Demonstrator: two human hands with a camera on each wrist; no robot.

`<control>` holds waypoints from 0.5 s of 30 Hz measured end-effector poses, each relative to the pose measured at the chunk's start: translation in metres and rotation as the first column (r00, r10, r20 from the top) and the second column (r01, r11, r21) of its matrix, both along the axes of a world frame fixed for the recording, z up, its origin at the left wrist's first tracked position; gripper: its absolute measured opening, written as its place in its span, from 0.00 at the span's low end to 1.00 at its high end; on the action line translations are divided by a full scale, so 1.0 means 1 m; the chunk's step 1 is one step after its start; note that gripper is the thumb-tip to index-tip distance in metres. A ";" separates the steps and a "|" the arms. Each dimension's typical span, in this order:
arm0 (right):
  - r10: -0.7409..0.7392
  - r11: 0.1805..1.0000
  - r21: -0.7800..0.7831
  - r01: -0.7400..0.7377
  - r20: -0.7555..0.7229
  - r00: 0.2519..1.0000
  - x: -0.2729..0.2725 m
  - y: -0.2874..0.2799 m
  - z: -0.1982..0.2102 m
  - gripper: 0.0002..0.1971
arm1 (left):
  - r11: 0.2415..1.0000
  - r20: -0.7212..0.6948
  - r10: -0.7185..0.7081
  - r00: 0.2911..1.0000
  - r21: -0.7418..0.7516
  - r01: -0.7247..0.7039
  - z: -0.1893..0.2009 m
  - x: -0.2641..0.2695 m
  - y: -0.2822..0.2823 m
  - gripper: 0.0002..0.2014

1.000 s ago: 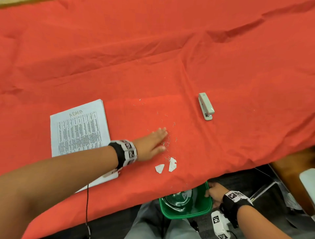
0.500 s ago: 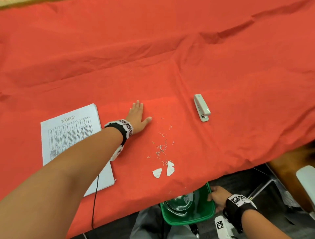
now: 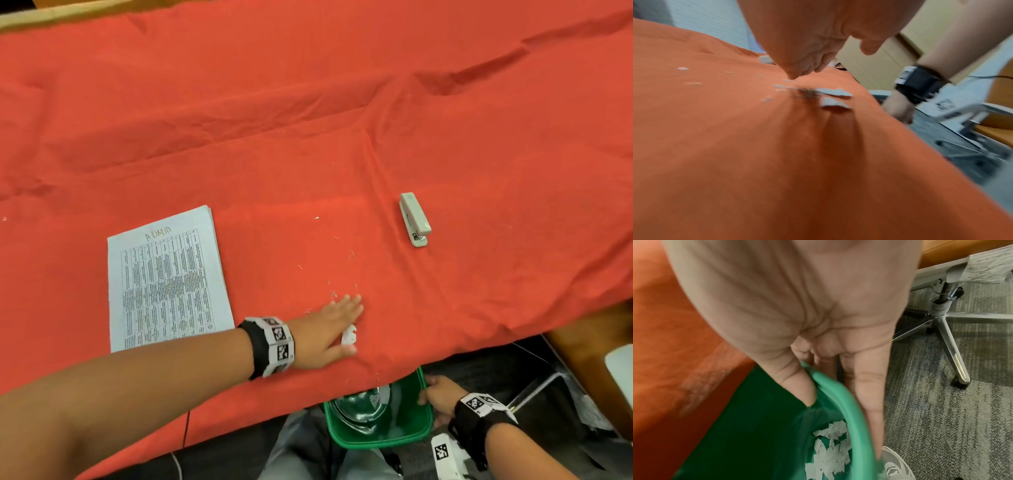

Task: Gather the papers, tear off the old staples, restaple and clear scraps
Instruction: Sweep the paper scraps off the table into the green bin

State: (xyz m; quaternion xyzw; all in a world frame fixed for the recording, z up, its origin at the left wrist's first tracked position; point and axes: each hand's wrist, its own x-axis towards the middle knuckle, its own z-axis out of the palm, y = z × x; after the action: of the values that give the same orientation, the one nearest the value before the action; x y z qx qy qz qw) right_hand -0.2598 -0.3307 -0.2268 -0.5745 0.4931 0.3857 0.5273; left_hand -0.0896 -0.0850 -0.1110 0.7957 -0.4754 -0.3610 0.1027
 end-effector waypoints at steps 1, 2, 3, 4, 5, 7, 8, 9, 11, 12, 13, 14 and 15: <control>-0.002 1.000 -0.001 0.002 0.007 1.000 0.001 0.001 0.002 0.20 | 0.998 0.017 0.057 0.998 -0.004 -0.057 0.001 0.014 -0.003 0.37; -0.004 1.000 -0.004 0.004 0.011 1.000 0.001 0.001 0.002 0.20 | 0.992 0.034 0.126 0.991 -0.010 -0.126 0.002 0.032 -0.007 0.36; 0.001 1.000 -0.016 0.000 0.012 1.000 0.000 0.001 0.002 0.20 | 0.981 0.057 0.196 0.979 -0.016 -0.195 0.002 0.052 -0.011 0.36; 0.006 1.000 -0.022 -0.006 0.008 1.000 0.000 0.000 0.001 0.20 | 0.966 0.090 0.257 0.962 -0.019 -0.256 0.001 0.074 -0.014 0.36; 0.006 1.000 -0.025 -0.005 0.005 1.000 -0.001 -0.001 0.000 0.20 | 0.951 0.127 0.308 0.943 -0.017 -0.309 0.000 0.094 -0.017 0.36; 0.010 0.999 -0.036 -0.010 0.008 1.000 -0.003 -0.002 0.001 0.18 | 0.919 0.186 0.388 0.903 0.002 -0.395 -0.003 0.126 -0.020 0.36; 0.026 0.999 -0.040 -0.025 0.009 1.000 -0.004 -0.002 0.000 0.17 | 0.903 0.199 0.417 0.887 0.023 -0.429 -0.005 0.136 -0.021 0.36; 0.046 0.998 -0.036 -0.046 0.013 0.999 -0.006 -0.003 -0.003 0.17 | 0.892 0.204 0.432 0.879 0.048 -0.450 -0.007 0.143 -0.022 0.36; 0.050 0.999 -0.023 -0.049 0.012 0.999 -0.013 -0.007 -0.015 0.19 | 0.897 0.195 0.412 0.890 0.087 -0.434 -0.012 0.143 -0.027 0.36; 0.043 0.999 -0.013 -0.043 0.003 0.999 -0.017 -0.010 -0.021 0.20 | 0.912 0.186 0.381 0.906 0.088 -0.402 -0.013 0.137 -0.029 0.36; 0.043 0.999 -0.010 -0.043 -0.002 0.999 -0.018 -0.010 -0.021 0.21 | 0.931 0.176 0.340 0.924 0.078 -0.357 -0.014 0.128 -0.032 0.36; 0.043 0.999 -0.012 -0.043 -0.004 0.999 -0.017 -0.009 -0.016 0.21 | 0.951 0.164 0.288 0.943 0.064 -0.302 -0.015 0.114 -0.034 0.36; 0.038 0.999 -0.012 -0.038 -0.004 0.999 -0.019 -0.011 -0.019 0.21 | 0.970 0.143 0.229 0.963 0.049 -0.238 -0.016 0.098 -0.035 0.36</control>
State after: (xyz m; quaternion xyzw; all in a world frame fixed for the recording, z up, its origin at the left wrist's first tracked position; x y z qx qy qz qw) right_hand -0.2791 -0.3413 -0.2458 -0.5863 0.4853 0.3937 0.5154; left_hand 0.0086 -0.1198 -0.1273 0.8718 -0.3722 -0.3068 0.0855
